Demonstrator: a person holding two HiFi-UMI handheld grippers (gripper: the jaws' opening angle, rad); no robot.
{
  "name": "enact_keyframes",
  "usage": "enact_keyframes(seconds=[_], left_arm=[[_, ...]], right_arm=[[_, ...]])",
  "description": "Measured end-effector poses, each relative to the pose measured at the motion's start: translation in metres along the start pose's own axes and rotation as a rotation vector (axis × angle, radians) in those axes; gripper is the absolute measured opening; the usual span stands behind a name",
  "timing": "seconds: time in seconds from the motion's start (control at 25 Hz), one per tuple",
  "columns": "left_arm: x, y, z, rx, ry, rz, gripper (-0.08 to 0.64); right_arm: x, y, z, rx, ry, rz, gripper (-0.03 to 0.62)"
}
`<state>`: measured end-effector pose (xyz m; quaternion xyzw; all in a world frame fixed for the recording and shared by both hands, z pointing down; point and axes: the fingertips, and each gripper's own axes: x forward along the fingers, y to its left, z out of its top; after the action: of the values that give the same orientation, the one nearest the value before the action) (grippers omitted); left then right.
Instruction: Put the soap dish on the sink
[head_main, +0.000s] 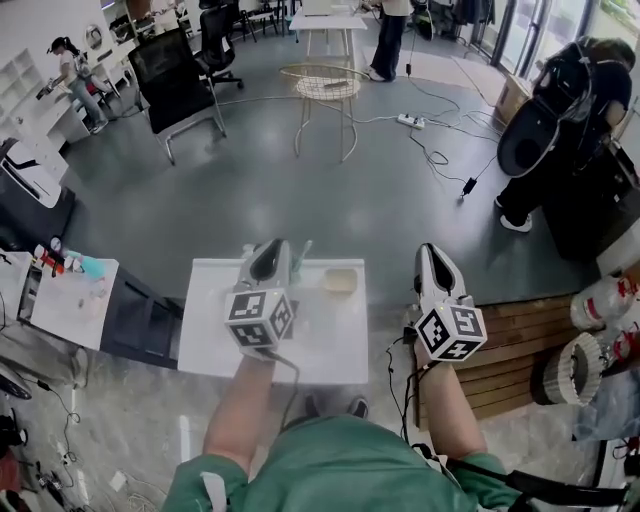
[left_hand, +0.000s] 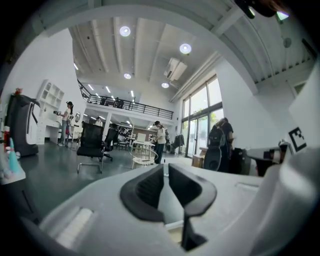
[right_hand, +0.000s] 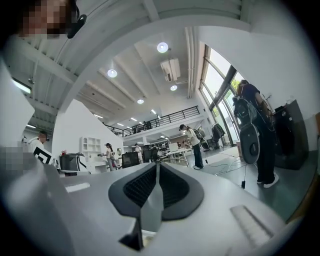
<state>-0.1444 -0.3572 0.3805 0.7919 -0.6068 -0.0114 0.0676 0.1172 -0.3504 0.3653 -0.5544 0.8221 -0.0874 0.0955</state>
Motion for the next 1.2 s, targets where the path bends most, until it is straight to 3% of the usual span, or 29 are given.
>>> enact_keyframes(seconds=[0.36, 0.64, 1.2], left_arm=[[-0.035, -0.015, 0.066, 0.077, -0.135, -0.012, 0.026], [-0.053, -0.028, 0.095, 0.096, -0.202, -0.034, 0.025], [-0.053, -0.025, 0.093, 0.116, -0.204, -0.017, 0.021]], right_arm=[[-0.012, 0.028, 0.044, -0.049, -0.088, 0.048, 0.02], [-0.021, 0.041, 0.065, -0.08, -0.134, 0.073, 0.02], [-0.021, 0.042, 0.067, -0.089, -0.143, 0.081, 0.02]])
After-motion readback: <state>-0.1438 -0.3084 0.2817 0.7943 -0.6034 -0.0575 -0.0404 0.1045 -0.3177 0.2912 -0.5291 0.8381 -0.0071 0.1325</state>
